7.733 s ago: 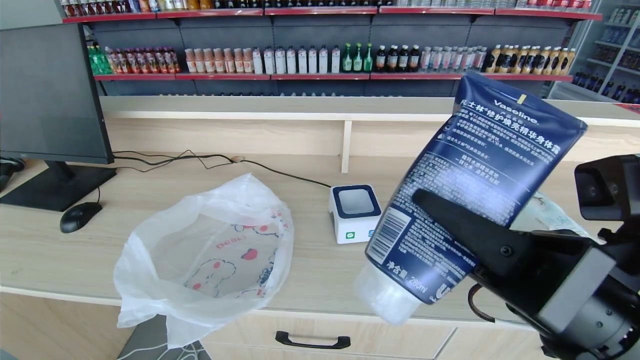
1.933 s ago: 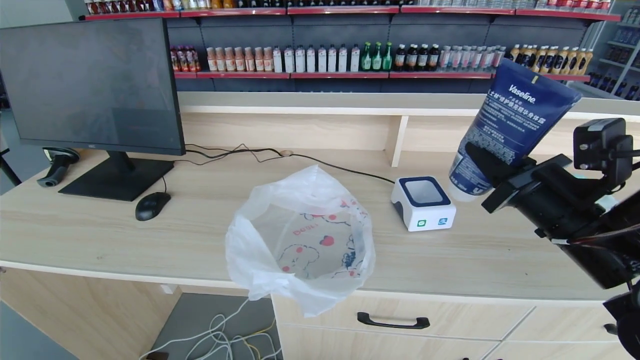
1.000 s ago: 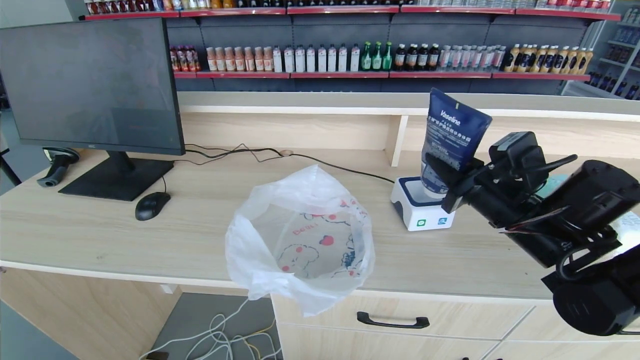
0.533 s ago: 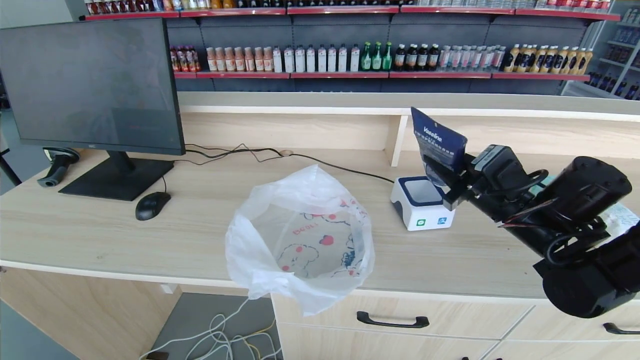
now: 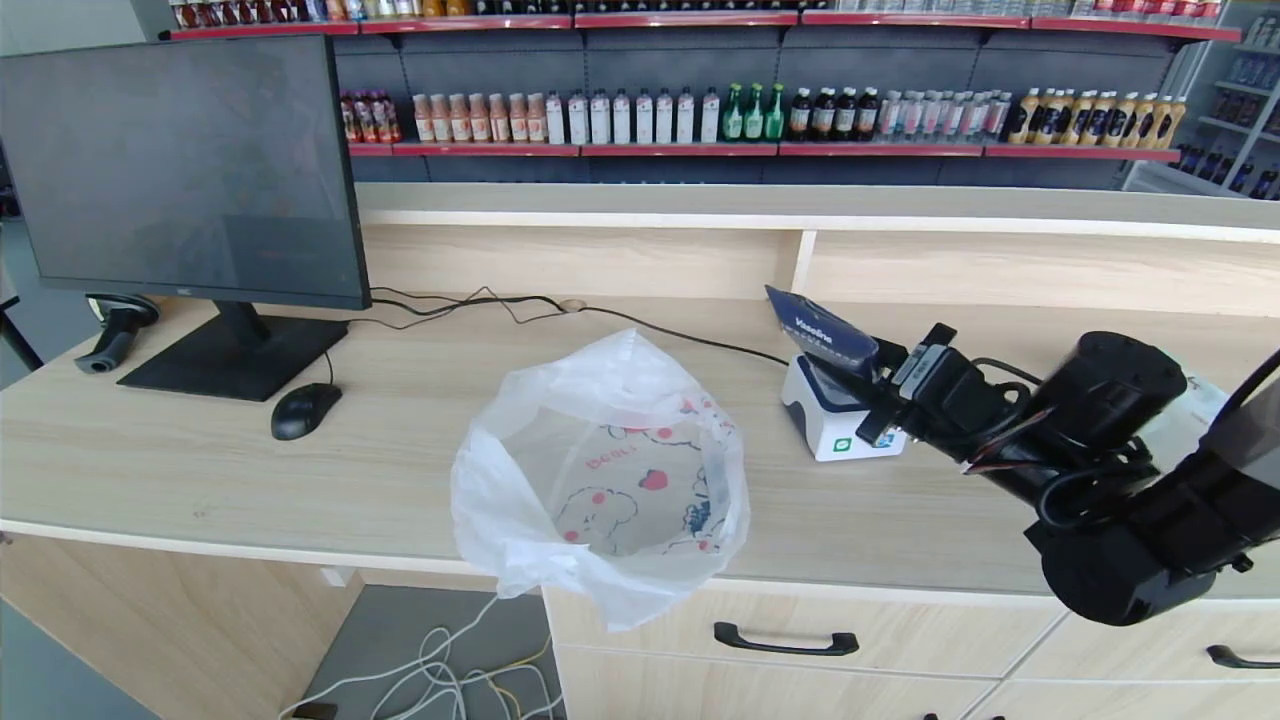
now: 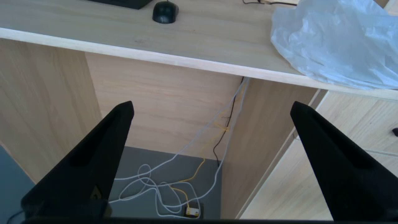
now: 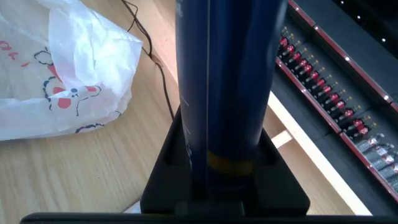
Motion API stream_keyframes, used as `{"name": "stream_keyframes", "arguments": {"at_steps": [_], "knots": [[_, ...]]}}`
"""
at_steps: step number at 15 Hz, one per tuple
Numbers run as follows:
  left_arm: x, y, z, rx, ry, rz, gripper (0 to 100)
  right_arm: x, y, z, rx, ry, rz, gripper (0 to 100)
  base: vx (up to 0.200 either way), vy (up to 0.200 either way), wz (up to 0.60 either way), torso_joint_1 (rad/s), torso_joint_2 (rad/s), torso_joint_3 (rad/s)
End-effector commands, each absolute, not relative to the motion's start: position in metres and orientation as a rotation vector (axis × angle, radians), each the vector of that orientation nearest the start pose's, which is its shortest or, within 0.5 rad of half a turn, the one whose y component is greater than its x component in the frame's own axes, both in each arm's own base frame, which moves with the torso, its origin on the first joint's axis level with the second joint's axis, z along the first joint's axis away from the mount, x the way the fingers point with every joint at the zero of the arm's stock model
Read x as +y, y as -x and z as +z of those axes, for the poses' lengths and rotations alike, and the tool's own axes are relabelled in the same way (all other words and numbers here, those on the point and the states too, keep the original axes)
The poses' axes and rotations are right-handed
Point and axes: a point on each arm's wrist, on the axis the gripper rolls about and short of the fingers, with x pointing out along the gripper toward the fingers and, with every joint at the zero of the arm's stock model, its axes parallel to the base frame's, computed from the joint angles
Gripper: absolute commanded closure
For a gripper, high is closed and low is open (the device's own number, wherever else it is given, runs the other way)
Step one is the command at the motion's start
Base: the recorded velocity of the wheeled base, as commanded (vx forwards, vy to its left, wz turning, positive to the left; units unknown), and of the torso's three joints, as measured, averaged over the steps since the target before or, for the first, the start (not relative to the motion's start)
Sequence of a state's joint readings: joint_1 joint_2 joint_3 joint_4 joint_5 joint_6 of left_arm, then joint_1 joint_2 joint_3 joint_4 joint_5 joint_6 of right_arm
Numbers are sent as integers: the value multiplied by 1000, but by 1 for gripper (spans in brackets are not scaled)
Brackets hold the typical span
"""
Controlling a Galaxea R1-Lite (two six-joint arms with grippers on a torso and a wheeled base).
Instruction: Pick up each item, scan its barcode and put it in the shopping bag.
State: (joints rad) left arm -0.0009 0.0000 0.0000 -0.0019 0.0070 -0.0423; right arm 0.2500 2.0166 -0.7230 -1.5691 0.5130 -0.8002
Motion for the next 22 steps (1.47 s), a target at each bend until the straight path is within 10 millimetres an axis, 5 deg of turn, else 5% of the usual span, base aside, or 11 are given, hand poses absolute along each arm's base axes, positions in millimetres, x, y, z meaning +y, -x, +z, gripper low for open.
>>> {"name": "stream_keyframes", "arguments": {"at_steps": [1, 11, 22], "knots": [[0, 23, 76, -2, 43, 6, 0, 95, -342, 145, -570, 794, 619, 100, 0, 0, 0, 0, 0, 0], [0, 23, 76, -3, 43, 5, 0, 52, -363, 153, -663, 852, 702, 100, 0, 0, 0, 0, 0, 0], [0, 23, 76, -2, 43, 6, 0, 47, -368, 139, -622, 857, 701, 100, 0, 0, 0, 0, 0, 0]]}}
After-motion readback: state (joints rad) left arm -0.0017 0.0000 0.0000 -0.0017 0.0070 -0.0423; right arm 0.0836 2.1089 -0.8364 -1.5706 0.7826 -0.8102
